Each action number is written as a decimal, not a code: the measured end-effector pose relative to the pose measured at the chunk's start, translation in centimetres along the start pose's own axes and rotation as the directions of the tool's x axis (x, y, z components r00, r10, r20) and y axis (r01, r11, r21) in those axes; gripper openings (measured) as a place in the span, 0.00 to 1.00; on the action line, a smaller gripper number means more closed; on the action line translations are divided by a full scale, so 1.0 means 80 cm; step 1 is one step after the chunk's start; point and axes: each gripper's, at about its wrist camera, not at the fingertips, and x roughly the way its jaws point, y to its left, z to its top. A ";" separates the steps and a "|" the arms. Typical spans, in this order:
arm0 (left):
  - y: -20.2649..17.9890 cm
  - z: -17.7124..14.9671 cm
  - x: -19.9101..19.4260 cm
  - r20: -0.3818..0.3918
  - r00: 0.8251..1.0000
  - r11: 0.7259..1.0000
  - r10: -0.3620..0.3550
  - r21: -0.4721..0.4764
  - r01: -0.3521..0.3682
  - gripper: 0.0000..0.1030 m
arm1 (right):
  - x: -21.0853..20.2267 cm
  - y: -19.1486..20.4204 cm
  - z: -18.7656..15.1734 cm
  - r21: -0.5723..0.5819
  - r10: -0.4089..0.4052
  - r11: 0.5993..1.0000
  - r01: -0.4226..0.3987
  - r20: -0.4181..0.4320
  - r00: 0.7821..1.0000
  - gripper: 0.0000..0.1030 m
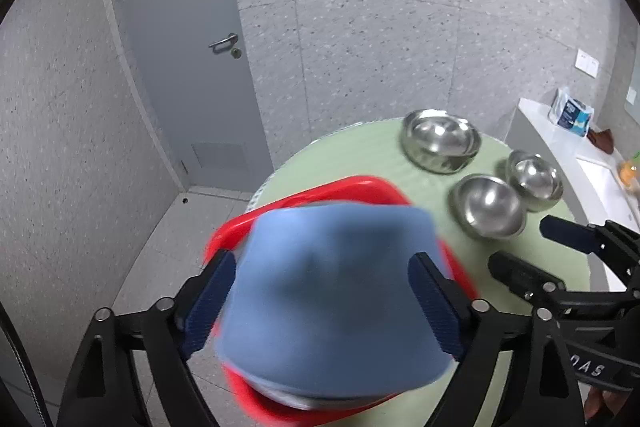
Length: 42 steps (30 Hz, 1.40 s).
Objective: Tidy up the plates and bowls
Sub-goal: 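Grasp the rim of a small steel bowl with both grippers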
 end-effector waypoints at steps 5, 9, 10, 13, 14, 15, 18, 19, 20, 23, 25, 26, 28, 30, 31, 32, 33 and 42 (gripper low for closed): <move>-0.083 0.025 0.021 0.005 1.000 1.000 0.002 -0.018 -0.002 0.92 | -0.008 -0.090 0.009 0.014 0.003 1.000 -0.003 0.023 1.000 0.71; -0.172 0.053 0.053 -0.005 1.000 1.000 0.002 -0.020 -0.002 0.93 | -0.011 -0.171 0.019 0.013 -0.009 1.000 0.009 0.028 1.000 0.72; -0.187 0.057 0.060 -0.009 1.000 1.000 0.007 -0.022 -0.007 0.93 | -0.011 -0.195 0.023 0.016 -0.014 1.000 0.013 0.028 1.000 0.72; -0.236 0.072 0.091 -0.047 0.999 0.999 0.009 -0.038 -0.011 0.93 | -0.006 -0.254 0.031 0.022 -0.017 1.000 0.016 0.013 1.000 0.72; -0.253 0.078 0.105 -0.065 0.998 0.999 0.010 -0.046 -0.013 0.93 | -0.003 -0.274 0.034 0.024 -0.016 1.000 0.016 0.002 1.000 0.72; -0.263 0.082 0.117 -0.078 0.997 0.998 0.012 -0.053 -0.017 0.93 | 0.000 -0.284 0.035 0.026 -0.013 1.000 0.013 -0.003 1.000 0.72; -0.289 0.098 0.149 -0.117 0.993 0.997 0.009 -0.074 -0.018 0.93 | 0.013 -0.326 0.040 0.028 -0.001 1.000 0.002 -0.029 1.000 0.72; -0.299 0.102 0.162 -0.132 0.991 0.996 0.001 -0.085 -0.012 0.93 | 0.018 -0.338 0.040 0.030 0.005 1.000 -0.004 -0.037 0.999 0.72; -0.304 0.105 0.170 -0.141 0.990 0.996 -0.005 -0.091 -0.008 0.93 | 0.024 -0.350 0.040 0.036 0.011 0.999 -0.010 -0.048 0.999 0.72; -0.327 0.121 0.202 -0.156 0.988 0.996 -0.004 -0.084 -0.009 0.93 | 0.044 -0.377 0.036 0.062 0.034 0.998 -0.030 -0.080 0.996 0.72; -0.343 0.134 0.230 -0.168 0.986 0.998 -0.006 -0.062 -0.005 0.93 | 0.059 -0.390 0.032 0.082 0.064 0.995 -0.055 -0.103 0.993 0.72; -0.349 0.138 0.241 -0.172 0.985 0.999 -0.006 -0.052 -0.003 0.93 | 0.066 -0.395 0.031 0.090 0.071 0.994 -0.061 -0.113 0.991 0.72; -0.366 0.150 0.274 -0.205 0.979 1.000 -0.017 -0.023 0.012 0.91 | 0.086 -0.407 0.028 0.113 0.091 0.991 -0.076 -0.139 0.986 0.72; -0.376 0.160 0.307 -0.234 0.972 1.000 0.001 -0.007 -0.002 0.88 | 0.099 -0.417 0.027 0.138 0.103 0.987 -0.081 -0.155 0.983 0.71; -0.379 0.165 0.320 -0.241 0.970 1.000 0.006 -0.003 -0.007 0.88 | 0.106 -0.422 0.026 0.150 0.111 0.985 -0.086 -0.164 0.980 0.71; -0.382 0.168 0.329 -0.247 0.969 1.000 0.007 0.002 -0.007 0.88 | 0.115 -0.428 0.025 0.164 0.124 0.982 -0.095 -0.174 0.977 0.71; -0.386 0.173 0.347 -0.261 0.965 1.000 0.018 0.015 -0.014 0.88 | 0.119 -0.433 0.026 0.172 0.131 0.980 -0.100 -0.180 0.975 0.71; -0.407 0.186 0.433 -0.343 0.938 0.997 0.038 0.078 -0.012 0.42 | 0.164 -0.437 0.023 0.224 0.266 0.951 -0.214 -0.236 0.935 0.47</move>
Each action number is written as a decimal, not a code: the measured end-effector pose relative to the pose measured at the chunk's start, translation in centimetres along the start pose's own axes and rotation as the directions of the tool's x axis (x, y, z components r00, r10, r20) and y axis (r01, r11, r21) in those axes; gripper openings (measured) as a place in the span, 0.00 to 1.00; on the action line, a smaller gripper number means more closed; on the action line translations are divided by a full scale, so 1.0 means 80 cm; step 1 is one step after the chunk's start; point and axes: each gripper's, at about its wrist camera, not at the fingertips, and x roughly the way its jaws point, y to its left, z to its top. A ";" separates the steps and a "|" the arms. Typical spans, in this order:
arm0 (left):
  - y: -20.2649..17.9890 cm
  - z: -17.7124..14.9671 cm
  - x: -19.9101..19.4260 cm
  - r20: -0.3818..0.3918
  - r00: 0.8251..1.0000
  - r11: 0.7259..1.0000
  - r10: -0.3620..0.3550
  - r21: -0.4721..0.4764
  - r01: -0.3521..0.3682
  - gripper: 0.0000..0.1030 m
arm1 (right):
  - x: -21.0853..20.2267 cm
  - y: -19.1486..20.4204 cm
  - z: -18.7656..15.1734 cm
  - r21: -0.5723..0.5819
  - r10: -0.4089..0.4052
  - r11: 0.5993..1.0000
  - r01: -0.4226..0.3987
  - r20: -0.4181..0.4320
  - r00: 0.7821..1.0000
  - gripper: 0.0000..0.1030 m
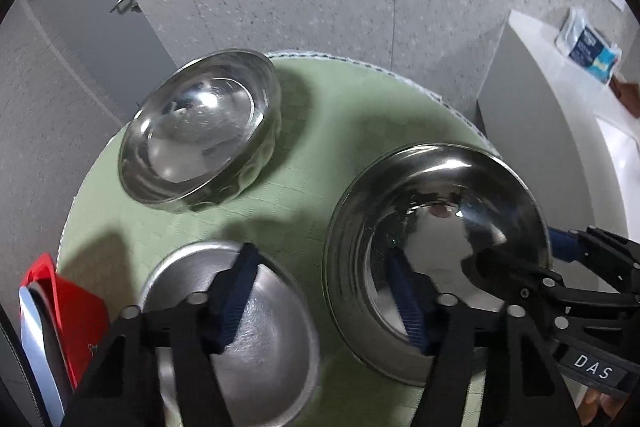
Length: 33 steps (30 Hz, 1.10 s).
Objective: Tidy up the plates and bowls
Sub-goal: 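Grasp the rim of a small steel bowl with both grippers, then lower the held steel bowl into another steel bowl and release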
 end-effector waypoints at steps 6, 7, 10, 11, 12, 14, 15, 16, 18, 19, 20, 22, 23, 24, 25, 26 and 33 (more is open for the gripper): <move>-0.006 0.014 0.020 -0.021 0.998 0.998 -0.058 0.027 0.058 0.17 | 0.006 0.002 0.002 0.016 0.058 0.998 -0.057 -0.013 0.998 0.20; -0.005 0.018 0.023 -0.017 0.998 0.998 -0.059 0.028 0.060 0.17 | 0.003 0.003 0.003 0.013 0.050 0.999 -0.050 -0.003 0.999 0.20; 0.003 0.021 0.023 -0.004 0.997 0.997 -0.075 0.014 0.075 0.16 | -0.005 0.004 0.009 0.018 0.060 0.998 -0.060 0.010 0.998 0.17; 0.006 0.024 0.022 0.005 0.996 0.996 -0.085 0.008 0.085 0.16 | -0.008 0.005 0.012 0.017 0.065 0.998 -0.066 0.015 0.998 0.17; 0.008 0.020 0.016 0.014 0.995 0.995 -0.096 -0.001 0.096 0.16 | -0.011 0.007 0.016 0.011 0.067 0.998 -0.067 0.019 0.998 0.17; 0.013 0.024 0.010 0.030 0.993 0.993 -0.117 -0.012 0.118 0.16 | -0.022 0.013 0.022 -0.007 0.065 0.998 -0.065 0.038 0.997 0.17; 0.019 0.029 0.006 0.045 0.991 0.992 -0.122 -0.022 0.123 0.16 | -0.028 0.018 0.029 -0.022 0.058 0.998 -0.057 0.049 0.997 0.17; 0.026 0.030 0.000 0.064 0.991 0.992 -0.119 -0.029 0.121 0.16 | -0.032 0.021 0.034 -0.026 0.065 0.998 -0.063 0.059 0.996 0.17; 0.038 0.036 -0.010 0.091 0.988 0.991 -0.122 -0.039 0.126 0.16 | -0.036 0.031 0.048 -0.039 0.077 0.996 -0.074 0.071 0.995 0.17; 0.044 0.039 -0.015 0.103 0.987 0.990 -0.124 -0.048 0.129 0.16 | -0.040 0.037 0.057 -0.048 0.085 0.996 -0.081 0.083 0.993 0.17; 0.051 0.041 -0.021 0.115 0.986 0.990 -0.123 -0.058 0.130 0.16 | -0.040 0.041 0.064 -0.058 0.090 0.995 -0.085 0.088 0.992 0.17; 0.071 0.051 -0.027 0.138 0.984 0.989 -0.111 -0.085 0.124 0.16 | -0.041 0.057 0.083 -0.082 0.107 0.992 -0.099 0.104 0.989 0.17; 0.080 0.052 -0.030 0.144 0.984 0.988 -0.105 -0.099 0.120 0.16 | -0.040 0.068 0.094 -0.103 0.113 0.989 -0.102 0.109 0.988 0.17; 0.094 0.057 -0.031 0.151 0.984 0.986 -0.093 -0.120 0.112 0.16 | -0.037 0.078 0.103 -0.118 0.120 0.987 -0.107 0.112 0.986 0.17; 0.106 0.062 -0.030 0.155 0.984 0.984 -0.083 -0.141 0.106 0.16 | -0.033 0.086 0.110 -0.130 0.128 0.985 -0.113 0.112 0.985 0.17; 0.121 0.068 -0.026 0.156 0.985 0.980 -0.077 -0.167 0.104 0.16 | -0.025 0.097 0.118 -0.143 0.139 0.982 -0.123 0.107 0.984 0.17; 0.190 0.082 -0.010 0.142 0.990 0.956 -0.028 -0.284 0.067 0.16 | 0.034 0.148 0.161 -0.186 0.176 0.969 -0.163 0.056 0.983 0.17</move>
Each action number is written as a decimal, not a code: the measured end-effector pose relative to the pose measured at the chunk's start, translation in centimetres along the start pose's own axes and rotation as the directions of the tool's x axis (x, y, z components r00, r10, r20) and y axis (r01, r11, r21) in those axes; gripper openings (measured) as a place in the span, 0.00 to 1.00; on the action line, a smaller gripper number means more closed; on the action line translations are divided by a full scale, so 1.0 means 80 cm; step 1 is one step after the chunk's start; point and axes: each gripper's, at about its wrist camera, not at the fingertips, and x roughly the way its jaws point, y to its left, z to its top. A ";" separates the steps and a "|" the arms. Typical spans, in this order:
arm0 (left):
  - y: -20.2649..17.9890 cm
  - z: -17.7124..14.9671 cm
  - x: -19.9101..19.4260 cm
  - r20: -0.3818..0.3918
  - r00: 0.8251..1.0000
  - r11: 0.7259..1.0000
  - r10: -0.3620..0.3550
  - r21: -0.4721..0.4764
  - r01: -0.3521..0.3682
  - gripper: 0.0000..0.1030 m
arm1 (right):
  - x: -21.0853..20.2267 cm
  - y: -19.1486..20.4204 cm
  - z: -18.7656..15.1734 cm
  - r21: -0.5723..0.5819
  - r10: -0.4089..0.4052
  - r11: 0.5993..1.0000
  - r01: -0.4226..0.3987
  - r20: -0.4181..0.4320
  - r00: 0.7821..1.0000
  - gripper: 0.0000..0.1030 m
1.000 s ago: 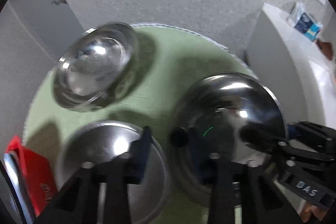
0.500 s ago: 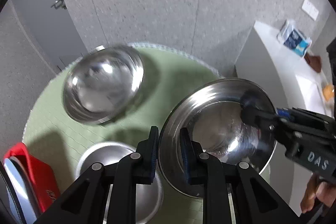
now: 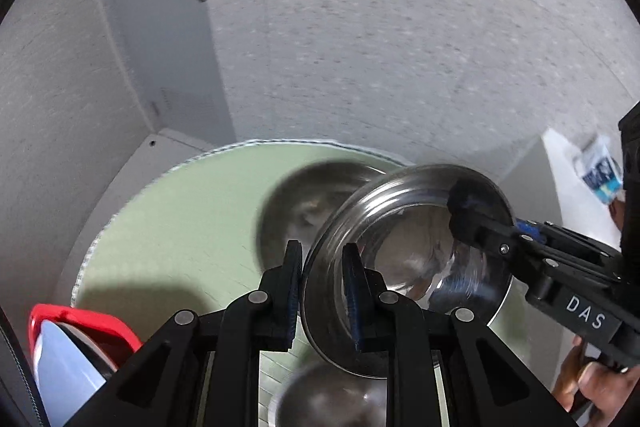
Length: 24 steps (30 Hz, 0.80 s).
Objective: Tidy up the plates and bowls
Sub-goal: 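Lower the held steel bowl into another steel bowl and release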
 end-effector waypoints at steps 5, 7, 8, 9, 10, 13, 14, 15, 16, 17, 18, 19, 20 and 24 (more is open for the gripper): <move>0.014 0.007 0.029 -0.021 0.999 0.999 0.027 -0.033 -0.027 0.16 | 0.036 0.016 0.014 -0.037 -0.010 0.999 0.009 -0.031 0.999 0.17; 0.018 0.009 0.041 -0.039 0.999 0.998 0.030 -0.047 -0.032 0.16 | 0.049 0.018 0.017 -0.042 -0.012 0.999 0.010 -0.045 0.999 0.17; 0.019 0.012 0.046 -0.043 0.999 0.998 0.031 -0.045 -0.033 0.16 | 0.053 0.018 0.018 -0.047 -0.018 0.999 0.015 -0.050 0.999 0.17; 0.019 0.013 0.052 -0.050 0.998 0.998 0.036 -0.042 -0.038 0.16 | 0.057 0.018 0.018 -0.054 -0.029 0.998 0.026 -0.054 0.998 0.17; 0.020 0.014 0.057 -0.057 0.998 0.998 0.039 -0.044 -0.041 0.16 | 0.062 0.017 0.019 -0.062 -0.039 0.997 0.036 -0.058 0.998 0.17; 0.023 0.019 0.074 -0.077 0.996 0.997 0.041 -0.055 -0.046 0.16 | 0.074 0.015 0.018 -0.071 -0.053 0.996 0.048 -0.069 0.996 0.17; 0.022 0.020 0.076 -0.080 0.996 0.997 0.043 -0.056 -0.047 0.16 | 0.075 0.014 0.017 -0.076 -0.059 0.996 0.054 -0.070 0.996 0.17; 0.023 0.020 0.080 -0.082 0.996 0.997 0.044 -0.057 -0.049 0.16 | 0.079 0.013 0.017 -0.082 -0.067 0.995 0.061 -0.072 0.995 0.17; 0.023 0.020 0.086 -0.088 0.995 0.997 0.044 -0.058 -0.049 0.16 | 0.081 0.013 0.017 -0.087 -0.071 0.994 0.065 -0.074 0.995 0.17; 0.023 0.022 0.089 -0.085 0.995 0.997 0.049 -0.055 -0.054 0.16 | 0.084 0.013 0.016 -0.093 -0.076 0.993 0.069 -0.077 0.994 0.16; 0.022 0.023 0.091 -0.081 0.995 0.997 0.051 -0.053 -0.055 0.16 | 0.086 0.012 0.017 -0.093 -0.078 0.993 0.070 -0.076 0.994 0.16; 0.021 0.025 0.092 -0.080 0.996 0.997 0.050 -0.052 -0.054 0.16 | 0.088 0.010 0.017 -0.092 -0.081 0.993 0.074 -0.076 0.994 0.17; 0.020 0.024 0.092 -0.079 0.996 0.997 0.048 -0.053 -0.053 0.16 | 0.090 0.009 0.018 -0.089 -0.085 0.993 0.078 -0.078 0.993 0.17; 0.015 0.023 0.093 -0.061 0.997 0.998 0.055 -0.039 -0.058 0.16 | 0.095 0.005 0.016 -0.093 -0.103 0.991 0.096 -0.081 0.991 0.17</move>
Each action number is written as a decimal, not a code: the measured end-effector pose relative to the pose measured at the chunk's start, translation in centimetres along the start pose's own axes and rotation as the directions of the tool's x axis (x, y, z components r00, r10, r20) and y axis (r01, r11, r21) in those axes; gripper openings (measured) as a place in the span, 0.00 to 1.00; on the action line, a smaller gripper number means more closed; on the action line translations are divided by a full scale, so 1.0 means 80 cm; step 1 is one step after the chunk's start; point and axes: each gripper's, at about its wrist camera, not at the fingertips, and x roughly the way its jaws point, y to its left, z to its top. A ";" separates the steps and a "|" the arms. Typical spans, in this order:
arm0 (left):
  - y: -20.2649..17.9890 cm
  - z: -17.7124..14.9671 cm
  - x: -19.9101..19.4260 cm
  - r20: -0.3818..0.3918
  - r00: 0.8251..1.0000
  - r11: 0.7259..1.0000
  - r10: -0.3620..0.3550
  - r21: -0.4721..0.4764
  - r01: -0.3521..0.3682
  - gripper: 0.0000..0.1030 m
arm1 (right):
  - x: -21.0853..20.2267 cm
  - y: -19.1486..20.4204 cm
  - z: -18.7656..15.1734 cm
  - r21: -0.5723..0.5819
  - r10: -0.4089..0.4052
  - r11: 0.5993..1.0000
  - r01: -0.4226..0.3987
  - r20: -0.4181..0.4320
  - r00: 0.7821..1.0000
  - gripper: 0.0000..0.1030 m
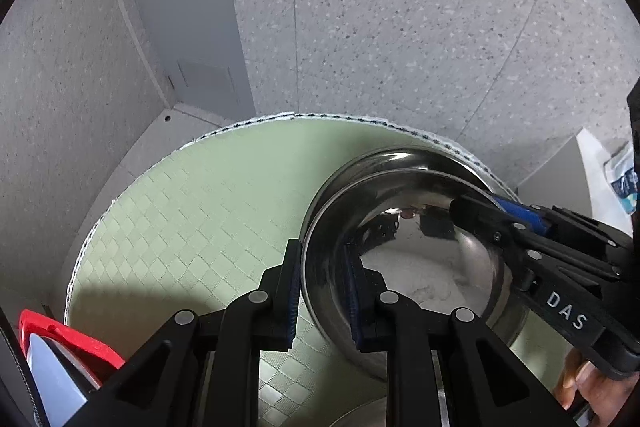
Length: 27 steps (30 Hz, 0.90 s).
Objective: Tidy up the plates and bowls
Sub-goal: 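Lower the held steel bowl into another steel bowl and release, then grasp the rim of the next steel bowl with both grippers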
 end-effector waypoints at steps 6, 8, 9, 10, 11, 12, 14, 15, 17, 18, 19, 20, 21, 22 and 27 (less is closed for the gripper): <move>-0.008 -0.007 -0.003 0.008 1.000 1.000 0.005 0.015 -0.005 0.16 | 0.001 -0.008 -0.003 -0.009 -0.037 0.999 0.037 0.010 0.999 0.17; -0.009 -0.010 -0.005 0.005 1.000 1.000 0.006 0.016 -0.006 0.17 | 0.001 -0.008 -0.004 -0.011 -0.036 0.999 0.036 0.010 0.999 0.17; -0.009 -0.011 -0.006 0.005 1.000 1.000 0.004 0.011 -0.004 0.17 | 0.000 -0.008 -0.006 -0.012 -0.036 0.999 0.036 0.010 0.999 0.18; -0.008 -0.014 -0.008 0.002 1.000 1.000 0.003 0.003 -0.003 0.17 | -0.001 -0.009 -0.007 -0.012 -0.031 0.999 0.031 0.011 0.999 0.19; -0.006 -0.016 -0.011 0.001 1.000 1.000 0.006 -0.004 -0.006 0.17 | -0.003 -0.010 -0.008 -0.009 -0.032 0.999 0.032 0.014 0.999 0.20; -0.006 -0.019 -0.016 0.005 1.000 1.000 0.006 -0.006 -0.006 0.19 | -0.005 -0.010 -0.010 -0.004 -0.033 0.999 0.033 0.017 0.999 0.20; -0.006 -0.026 -0.028 0.017 1.000 1.000 0.009 -0.010 -0.009 0.23 | -0.012 -0.012 -0.014 0.008 -0.025 1.000 0.025 0.029 0.999 0.23; -0.006 -0.032 -0.036 0.028 1.000 1.000 0.008 -0.016 -0.007 0.29 | -0.015 -0.011 -0.016 0.010 -0.023 1.000 0.023 0.037 0.999 0.25; -0.004 -0.041 -0.051 0.045 0.999 1.000 0.004 -0.024 -0.003 0.45 | -0.029 -0.007 -0.021 0.004 -0.026 1.000 0.026 0.062 0.998 0.40; -0.003 -0.050 -0.062 0.062 0.998 1.000 0.014 -0.028 -0.012 0.52 | -0.037 -0.004 -0.023 -0.001 -0.039 0.999 0.040 0.080 0.996 0.47; -0.002 -0.056 -0.069 0.073 0.997 0.999 0.020 -0.032 -0.017 0.53 | -0.043 -0.001 -0.025 -0.008 -0.041 0.999 0.042 0.091 0.995 0.53; -0.001 -0.062 -0.076 0.083 0.996 0.999 0.024 -0.038 -0.021 0.54 | -0.051 0.002 -0.028 -0.018 -0.040 0.999 0.042 0.103 0.994 0.53; 0.001 -0.073 -0.088 0.089 0.996 0.998 0.026 -0.054 -0.021 0.56 | -0.059 0.004 -0.032 -0.024 -0.040 0.999 0.043 0.111 0.993 0.53; 0.004 -0.080 -0.094 0.094 0.995 0.998 0.019 -0.065 -0.013 0.57 | -0.067 0.005 -0.037 -0.025 -0.044 0.999 0.047 0.117 0.992 0.53; 0.008 -0.131 -0.129 0.116 0.993 0.996 0.008 -0.092 0.003 0.66 | -0.097 0.004 -0.078 0.000 -0.049 0.999 0.049 0.124 0.991 0.59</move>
